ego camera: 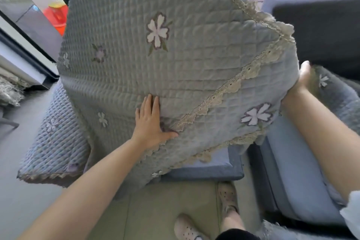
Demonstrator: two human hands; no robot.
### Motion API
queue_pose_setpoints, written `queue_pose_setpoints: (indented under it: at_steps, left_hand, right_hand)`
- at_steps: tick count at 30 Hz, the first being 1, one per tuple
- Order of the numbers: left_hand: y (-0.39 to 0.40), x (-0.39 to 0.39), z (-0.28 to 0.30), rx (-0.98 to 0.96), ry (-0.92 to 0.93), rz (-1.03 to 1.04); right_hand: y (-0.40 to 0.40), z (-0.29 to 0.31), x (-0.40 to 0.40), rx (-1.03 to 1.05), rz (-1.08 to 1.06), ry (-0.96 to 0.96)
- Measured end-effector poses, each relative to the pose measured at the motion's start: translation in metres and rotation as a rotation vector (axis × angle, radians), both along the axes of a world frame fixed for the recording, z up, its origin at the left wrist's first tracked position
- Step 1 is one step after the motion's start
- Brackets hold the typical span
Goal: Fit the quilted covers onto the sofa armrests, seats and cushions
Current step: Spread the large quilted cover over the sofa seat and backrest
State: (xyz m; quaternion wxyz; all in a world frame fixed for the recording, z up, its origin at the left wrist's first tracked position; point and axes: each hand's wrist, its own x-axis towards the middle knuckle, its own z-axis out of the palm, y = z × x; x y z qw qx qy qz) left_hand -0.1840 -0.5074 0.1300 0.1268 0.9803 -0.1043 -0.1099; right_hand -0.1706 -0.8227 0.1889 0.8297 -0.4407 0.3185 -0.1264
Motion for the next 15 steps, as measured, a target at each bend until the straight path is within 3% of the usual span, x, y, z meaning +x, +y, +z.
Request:
queue_pose_setpoints:
  at_steps: [3,7,15]
  left_hand:
    - [0.011,-0.017,0.007,-0.126,-0.140,-0.068]
    - [0.015,-0.020,0.043,-0.275,-0.495,-0.230]
    - [0.045,-0.032,0.155,-0.700,-0.601,0.241]
  right_hand:
    - [0.017,0.026,0.002,0.033,0.038,-0.086]
    - [0.053,0.071,-0.005,-0.119,0.182,-0.152]
    - [0.148,0.174,0.003,-0.490,0.406,-0.379]
